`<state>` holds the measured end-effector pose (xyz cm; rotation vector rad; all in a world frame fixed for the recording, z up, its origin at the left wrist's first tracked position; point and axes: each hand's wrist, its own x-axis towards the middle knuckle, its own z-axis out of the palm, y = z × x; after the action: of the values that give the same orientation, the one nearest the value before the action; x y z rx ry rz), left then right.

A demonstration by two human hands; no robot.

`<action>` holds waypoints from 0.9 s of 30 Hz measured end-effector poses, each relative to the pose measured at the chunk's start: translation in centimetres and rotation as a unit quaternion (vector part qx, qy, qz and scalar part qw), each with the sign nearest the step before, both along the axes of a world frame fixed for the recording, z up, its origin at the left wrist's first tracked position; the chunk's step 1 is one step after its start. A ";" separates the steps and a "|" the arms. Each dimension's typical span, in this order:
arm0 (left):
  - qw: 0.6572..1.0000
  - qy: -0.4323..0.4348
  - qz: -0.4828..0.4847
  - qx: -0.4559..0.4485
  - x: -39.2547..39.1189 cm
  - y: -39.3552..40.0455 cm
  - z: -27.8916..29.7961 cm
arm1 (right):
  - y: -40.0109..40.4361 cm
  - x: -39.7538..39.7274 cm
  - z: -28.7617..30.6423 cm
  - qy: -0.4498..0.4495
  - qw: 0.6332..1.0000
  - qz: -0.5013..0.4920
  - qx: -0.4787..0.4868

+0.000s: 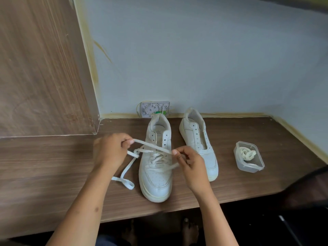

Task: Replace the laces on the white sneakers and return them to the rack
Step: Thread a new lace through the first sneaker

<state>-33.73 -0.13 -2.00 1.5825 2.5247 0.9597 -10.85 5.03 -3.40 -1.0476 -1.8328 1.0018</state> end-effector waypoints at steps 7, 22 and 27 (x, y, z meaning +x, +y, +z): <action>0.982 0.010 0.155 -0.105 -1.7 -0.5 -1.0 | 1.1 0.6 -1.2 -0.074 0.995 -0.043 0.060; 0.955 -0.071 -0.269 0.098 3.9 2.5 -0.5 | 0.0 -1.4 -0.4 0.016 0.997 -0.003 0.080; 0.970 -0.062 -0.207 0.111 2.2 1.8 -0.3 | 0.3 -0.9 0.0 -0.003 0.997 -0.026 0.076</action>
<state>-31.50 1.65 -2.29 1.9301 1.9442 1.2606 -11.75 5.33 -3.38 -1.0019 -1.8448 0.8168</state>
